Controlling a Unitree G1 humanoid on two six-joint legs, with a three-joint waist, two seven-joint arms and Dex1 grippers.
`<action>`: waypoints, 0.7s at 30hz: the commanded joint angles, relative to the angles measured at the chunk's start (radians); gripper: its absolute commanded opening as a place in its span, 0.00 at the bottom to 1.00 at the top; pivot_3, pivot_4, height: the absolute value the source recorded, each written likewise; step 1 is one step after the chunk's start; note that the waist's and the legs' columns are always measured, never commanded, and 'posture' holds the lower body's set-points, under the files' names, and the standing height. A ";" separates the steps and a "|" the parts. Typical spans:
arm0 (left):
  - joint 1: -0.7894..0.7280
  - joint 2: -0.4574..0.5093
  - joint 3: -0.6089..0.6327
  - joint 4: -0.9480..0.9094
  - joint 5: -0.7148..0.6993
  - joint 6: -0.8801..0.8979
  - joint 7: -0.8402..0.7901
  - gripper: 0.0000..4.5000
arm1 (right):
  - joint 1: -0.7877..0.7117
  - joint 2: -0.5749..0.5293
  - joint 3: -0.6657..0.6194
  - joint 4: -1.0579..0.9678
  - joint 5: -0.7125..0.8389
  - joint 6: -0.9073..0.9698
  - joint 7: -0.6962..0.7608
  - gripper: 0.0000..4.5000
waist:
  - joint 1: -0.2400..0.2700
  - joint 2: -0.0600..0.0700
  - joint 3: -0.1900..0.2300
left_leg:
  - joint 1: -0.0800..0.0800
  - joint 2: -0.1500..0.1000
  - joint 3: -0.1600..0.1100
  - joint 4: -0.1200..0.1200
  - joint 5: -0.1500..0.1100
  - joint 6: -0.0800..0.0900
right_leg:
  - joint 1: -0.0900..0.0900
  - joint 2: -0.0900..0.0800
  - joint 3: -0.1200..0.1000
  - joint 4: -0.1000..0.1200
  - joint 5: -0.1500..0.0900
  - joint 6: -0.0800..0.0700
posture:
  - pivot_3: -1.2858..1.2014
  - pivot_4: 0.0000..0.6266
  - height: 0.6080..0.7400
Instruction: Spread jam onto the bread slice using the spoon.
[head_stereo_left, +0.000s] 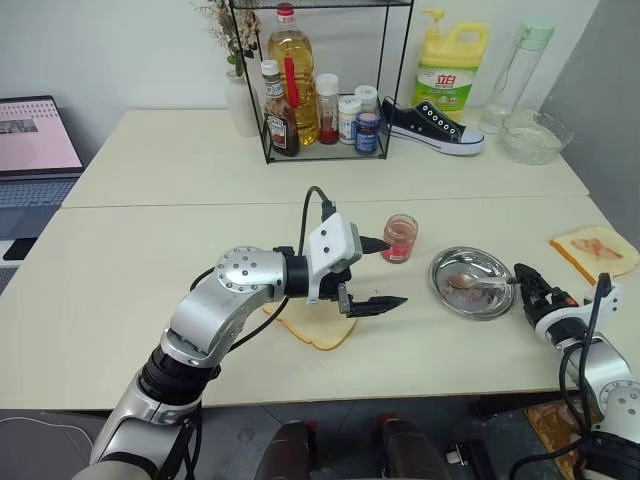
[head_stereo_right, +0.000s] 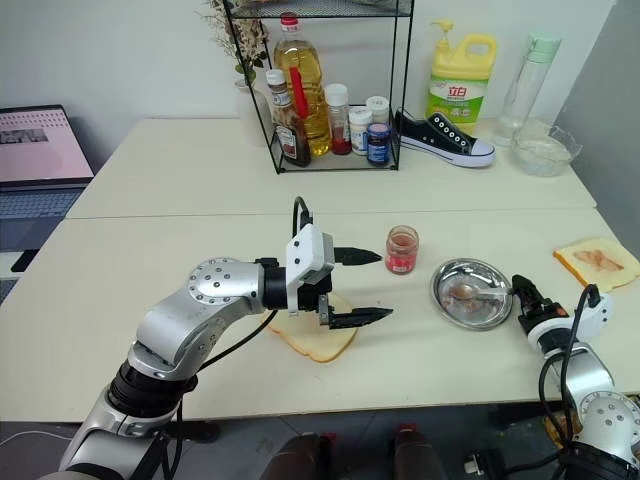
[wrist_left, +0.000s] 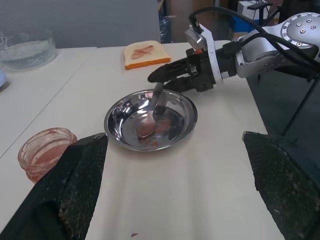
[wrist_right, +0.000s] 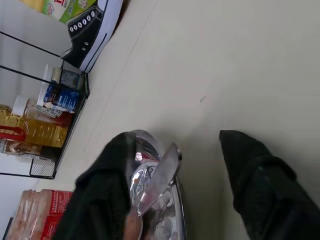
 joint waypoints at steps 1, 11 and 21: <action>-0.006 0.007 0.029 -0.025 0.001 -0.008 0.006 1.00 | -0.008 0.002 -0.001 -0.009 -0.008 0.004 0.016 0.28 | 0.000 0.000 0.000 | 0.000 0.000 0.000 0.000 0.000 0.000 | 0.000 0.000 0.000 0.000 0.000 0.000 | 0.52 0.24 1.00; 0.004 0.013 0.030 -0.035 -0.003 -0.003 0.016 1.00 | -0.016 -0.006 -0.007 0.003 -0.018 0.004 0.029 0.01 | 0.000 0.000 -0.001 | 0.000 0.000 -0.001 0.000 0.000 0.000 | 0.001 0.000 0.000 0.000 0.000 0.000 | 0.52 0.24 1.00; 0.021 0.058 0.093 -0.034 -0.035 0.012 0.005 1.00 | -0.045 -0.140 0.006 -0.136 -0.013 0.059 0.094 0.01 | 0.000 0.001 -0.001 | 0.000 0.000 0.000 0.000 0.000 0.000 | 0.000 0.000 0.000 0.000 0.000 0.000 | 0.52 0.24 1.00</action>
